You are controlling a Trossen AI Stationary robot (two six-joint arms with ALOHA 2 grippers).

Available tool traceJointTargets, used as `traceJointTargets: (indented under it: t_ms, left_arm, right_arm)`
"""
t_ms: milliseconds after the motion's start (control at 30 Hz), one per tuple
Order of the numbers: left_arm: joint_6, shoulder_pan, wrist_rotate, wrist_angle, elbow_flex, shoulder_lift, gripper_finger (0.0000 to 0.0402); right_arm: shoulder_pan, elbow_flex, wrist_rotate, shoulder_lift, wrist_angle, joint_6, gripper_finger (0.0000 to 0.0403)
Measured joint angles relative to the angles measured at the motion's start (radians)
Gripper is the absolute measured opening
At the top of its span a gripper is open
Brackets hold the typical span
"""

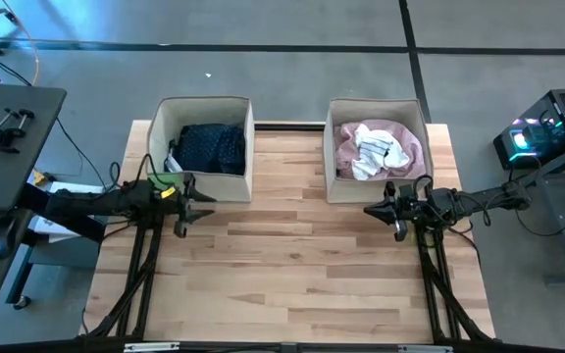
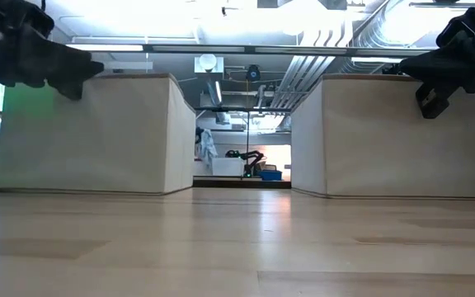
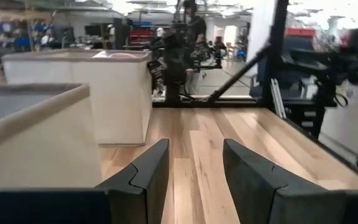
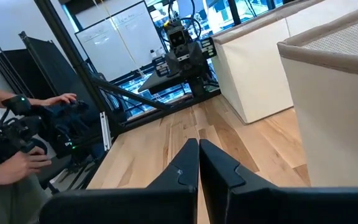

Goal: Sort clothes
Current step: Return to home position

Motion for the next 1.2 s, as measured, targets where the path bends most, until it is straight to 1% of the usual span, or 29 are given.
traceJointTargets:
  t_ms: [100,233,1200]
  left_arm:
    - [0.03,-0.009,0.007,-0.001,0.0,0.0,0.014]
    - [0.007,-0.006,0.004,0.0,0.0,0.0,0.014]
    - [0.004,-0.006,0.005,0.002,-0.001,0.002,0.014]
  right_arm:
    - [0.0,0.0,0.0,0.0,0.0,0.0,0.0]
    - [0.0,0.0,0.0,0.002,0.0,0.0,0.0]
    - [0.0,0.0,-0.005,-0.006,0.0,0.011,0.0]
